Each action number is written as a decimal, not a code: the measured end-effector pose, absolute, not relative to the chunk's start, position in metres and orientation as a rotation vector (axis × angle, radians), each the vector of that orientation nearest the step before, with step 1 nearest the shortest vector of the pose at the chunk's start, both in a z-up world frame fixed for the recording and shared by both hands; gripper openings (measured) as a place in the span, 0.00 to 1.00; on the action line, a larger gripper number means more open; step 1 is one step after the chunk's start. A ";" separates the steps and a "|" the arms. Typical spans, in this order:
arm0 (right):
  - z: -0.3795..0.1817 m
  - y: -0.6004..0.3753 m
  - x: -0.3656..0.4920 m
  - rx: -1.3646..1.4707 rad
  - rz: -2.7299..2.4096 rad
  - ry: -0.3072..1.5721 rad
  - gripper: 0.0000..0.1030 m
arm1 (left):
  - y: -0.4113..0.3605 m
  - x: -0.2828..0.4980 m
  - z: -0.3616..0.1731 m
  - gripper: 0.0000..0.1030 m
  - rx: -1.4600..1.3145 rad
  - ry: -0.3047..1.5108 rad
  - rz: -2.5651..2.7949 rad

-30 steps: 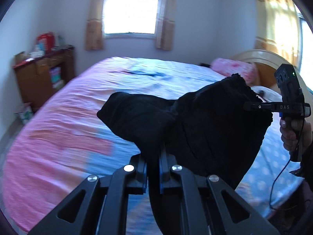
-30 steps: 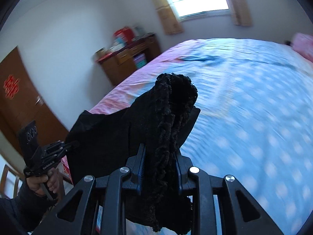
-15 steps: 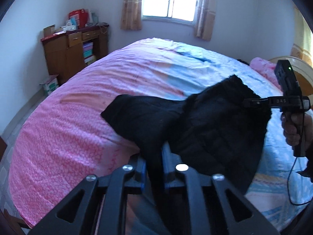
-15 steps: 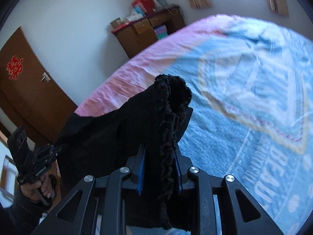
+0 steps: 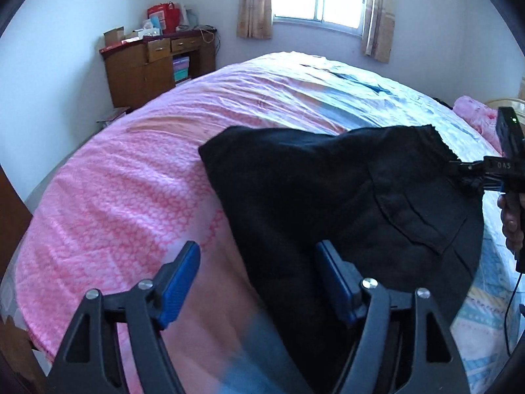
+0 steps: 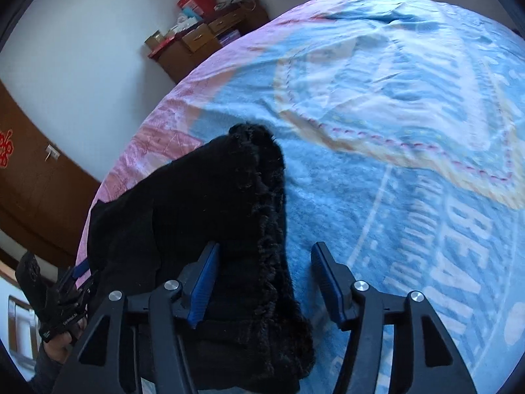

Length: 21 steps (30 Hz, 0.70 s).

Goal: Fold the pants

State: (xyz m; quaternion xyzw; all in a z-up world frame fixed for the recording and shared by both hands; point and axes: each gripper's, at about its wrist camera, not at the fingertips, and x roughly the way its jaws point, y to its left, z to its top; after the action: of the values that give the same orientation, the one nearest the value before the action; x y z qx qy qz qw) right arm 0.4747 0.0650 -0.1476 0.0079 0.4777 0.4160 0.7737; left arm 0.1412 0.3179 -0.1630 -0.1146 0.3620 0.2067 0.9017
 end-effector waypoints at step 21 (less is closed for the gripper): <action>-0.074 -0.018 0.321 -0.077 0.763 0.773 0.58 | 0.240 0.075 -0.102 0.84 -0.182 0.651 0.344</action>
State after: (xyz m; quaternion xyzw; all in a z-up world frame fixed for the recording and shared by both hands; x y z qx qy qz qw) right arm 0.3211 -0.0184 -0.0741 -0.0366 0.3677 0.3627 0.8555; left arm 0.0747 0.2401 -0.1019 -0.0890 0.3176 0.1679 0.9290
